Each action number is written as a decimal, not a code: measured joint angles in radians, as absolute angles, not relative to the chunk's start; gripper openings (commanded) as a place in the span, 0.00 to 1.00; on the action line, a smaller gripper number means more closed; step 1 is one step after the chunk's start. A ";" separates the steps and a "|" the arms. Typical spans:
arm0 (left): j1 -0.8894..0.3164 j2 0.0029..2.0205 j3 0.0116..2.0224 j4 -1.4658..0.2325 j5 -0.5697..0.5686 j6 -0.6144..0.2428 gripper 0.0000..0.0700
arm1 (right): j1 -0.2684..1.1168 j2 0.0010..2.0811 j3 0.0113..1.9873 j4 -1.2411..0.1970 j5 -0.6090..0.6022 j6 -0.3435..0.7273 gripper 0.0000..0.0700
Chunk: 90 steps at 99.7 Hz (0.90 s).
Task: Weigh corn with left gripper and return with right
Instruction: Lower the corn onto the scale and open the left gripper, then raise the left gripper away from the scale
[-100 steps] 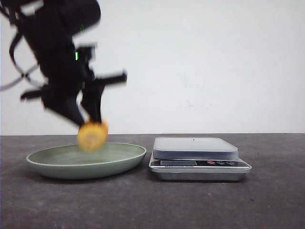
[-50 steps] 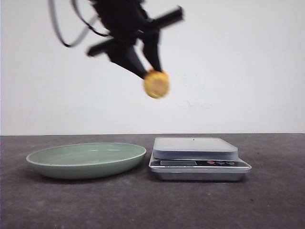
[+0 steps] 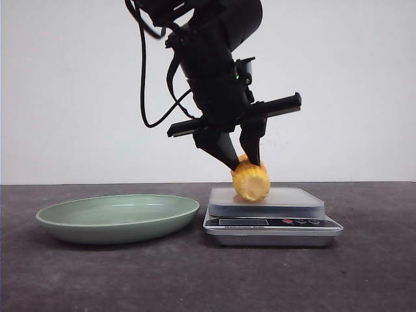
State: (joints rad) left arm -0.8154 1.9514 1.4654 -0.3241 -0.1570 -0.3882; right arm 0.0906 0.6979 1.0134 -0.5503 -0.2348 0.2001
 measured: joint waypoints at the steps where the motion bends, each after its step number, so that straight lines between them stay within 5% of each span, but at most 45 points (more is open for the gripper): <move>1: -0.816 1.951 1.465 -0.323 -0.157 -0.389 0.01 | 0.091 0.698 1.013 -0.550 -0.235 0.199 0.78; 10: -0.817 1.952 1.465 -0.323 -0.158 -0.388 0.16 | 0.091 0.698 1.013 -0.553 -0.235 0.190 0.78; 20: -0.817 1.952 1.465 -0.322 -0.157 -0.390 0.59 | 0.091 0.698 1.013 -0.558 -0.235 0.187 0.78; 25: -0.817 1.952 1.465 -0.323 -0.157 -0.392 0.70 | 0.091 0.698 1.013 -0.558 -0.235 0.187 0.78; 60: -0.829 1.913 1.465 -0.334 -0.165 -0.379 0.74 | 0.091 0.698 1.013 -0.558 -0.235 0.187 0.78; 90: -0.809 1.494 1.478 -0.419 -0.334 -0.224 0.74 | 0.091 0.701 1.013 -0.520 -0.321 0.191 0.78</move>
